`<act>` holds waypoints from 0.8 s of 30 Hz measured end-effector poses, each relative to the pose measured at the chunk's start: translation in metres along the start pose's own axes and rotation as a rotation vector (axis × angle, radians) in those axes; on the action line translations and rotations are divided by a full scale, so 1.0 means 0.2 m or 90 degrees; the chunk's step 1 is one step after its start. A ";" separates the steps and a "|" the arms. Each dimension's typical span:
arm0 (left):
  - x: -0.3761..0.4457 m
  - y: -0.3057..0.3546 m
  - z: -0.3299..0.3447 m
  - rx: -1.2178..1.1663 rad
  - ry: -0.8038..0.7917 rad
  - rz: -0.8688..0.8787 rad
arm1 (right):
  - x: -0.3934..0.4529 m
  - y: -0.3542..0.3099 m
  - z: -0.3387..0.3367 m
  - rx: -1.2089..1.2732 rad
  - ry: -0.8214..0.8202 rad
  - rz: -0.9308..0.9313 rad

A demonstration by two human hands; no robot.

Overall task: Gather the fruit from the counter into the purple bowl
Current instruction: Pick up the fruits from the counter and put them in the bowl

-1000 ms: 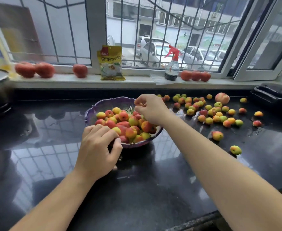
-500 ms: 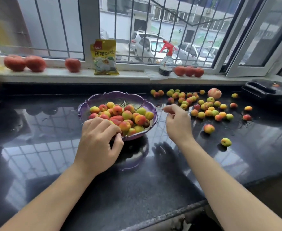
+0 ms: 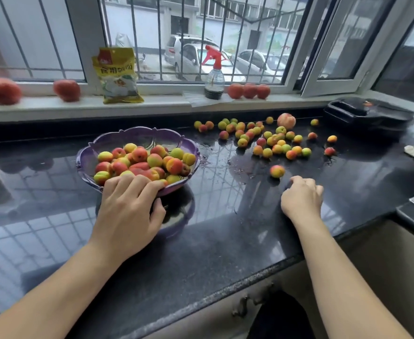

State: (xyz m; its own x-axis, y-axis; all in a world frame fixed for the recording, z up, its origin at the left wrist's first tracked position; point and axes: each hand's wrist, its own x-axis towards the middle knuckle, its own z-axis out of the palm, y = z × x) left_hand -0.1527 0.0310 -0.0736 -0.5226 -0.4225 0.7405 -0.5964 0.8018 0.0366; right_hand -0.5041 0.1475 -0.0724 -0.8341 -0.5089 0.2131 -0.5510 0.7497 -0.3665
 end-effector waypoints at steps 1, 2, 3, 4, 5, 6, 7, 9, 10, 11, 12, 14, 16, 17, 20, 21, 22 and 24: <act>0.00 0.00 0.00 -0.003 0.003 0.000 | -0.01 -0.01 0.00 0.020 0.009 -0.010; 0.00 0.00 0.00 -0.006 0.007 0.000 | -0.02 -0.02 -0.01 0.050 0.025 -0.025; 0.00 0.00 0.00 -0.011 0.012 -0.001 | -0.04 -0.06 -0.02 0.091 0.042 -0.046; 0.00 0.00 0.00 -0.019 0.019 -0.003 | -0.06 -0.12 -0.04 0.145 0.051 -0.079; 0.01 -0.01 -0.01 -0.029 0.029 -0.007 | -0.10 -0.20 -0.06 0.213 0.043 -0.124; 0.01 -0.02 -0.01 -0.040 0.044 -0.018 | -0.14 -0.30 -0.09 0.289 0.016 -0.175; 0.02 -0.04 -0.02 -0.052 0.064 -0.036 | -0.19 -0.41 -0.13 0.363 -0.027 -0.227; 0.03 -0.10 -0.05 -0.077 0.115 -0.098 | -0.28 -0.65 -0.20 0.452 -0.102 -0.338; 0.03 -0.13 -0.06 -0.091 0.140 -0.137 | -0.32 -0.76 -0.22 0.459 -0.131 -0.398; 0.03 -0.17 -0.08 -0.104 0.159 -0.175 | -0.35 -0.87 -0.23 0.450 -0.160 -0.452; 0.02 -0.20 -0.09 -0.116 0.170 -0.210 | -0.38 -0.97 -0.23 0.428 -0.189 -0.496; 0.01 -0.26 -0.09 -0.136 0.174 -0.260 | -0.42 -1.14 -0.20 0.359 -0.231 -0.564; 0.00 -0.28 -0.08 -0.148 0.166 -0.274 | -0.45 -1.25 -0.15 0.267 -0.262 -0.611; 0.00 -0.28 -0.07 -0.151 0.161 -0.269 | -0.45 -1.29 -0.13 0.218 -0.270 -0.629; 0.01 -0.28 -0.06 -0.159 0.153 -0.251 | -0.44 -1.32 -0.11 0.129 -0.275 -0.615; 0.01 -0.28 -0.06 -0.166 0.151 -0.251 | -0.42 -1.32 -0.10 0.115 -0.272 -0.597; 0.01 -0.28 -0.06 -0.171 0.149 -0.252 | -0.41 -1.31 -0.10 0.105 -0.268 -0.582; 0.01 -0.27 -0.07 -0.176 0.142 -0.253 | -0.40 -1.30 -0.10 0.106 -0.258 -0.571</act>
State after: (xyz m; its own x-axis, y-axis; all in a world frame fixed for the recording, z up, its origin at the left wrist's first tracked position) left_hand -0.1138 -0.0076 -0.0648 -0.1293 -0.6406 0.7569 -0.5235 0.6924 0.4965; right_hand -0.2940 0.0018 0.0231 -0.0227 -0.9869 0.1597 -0.9360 -0.0351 -0.3502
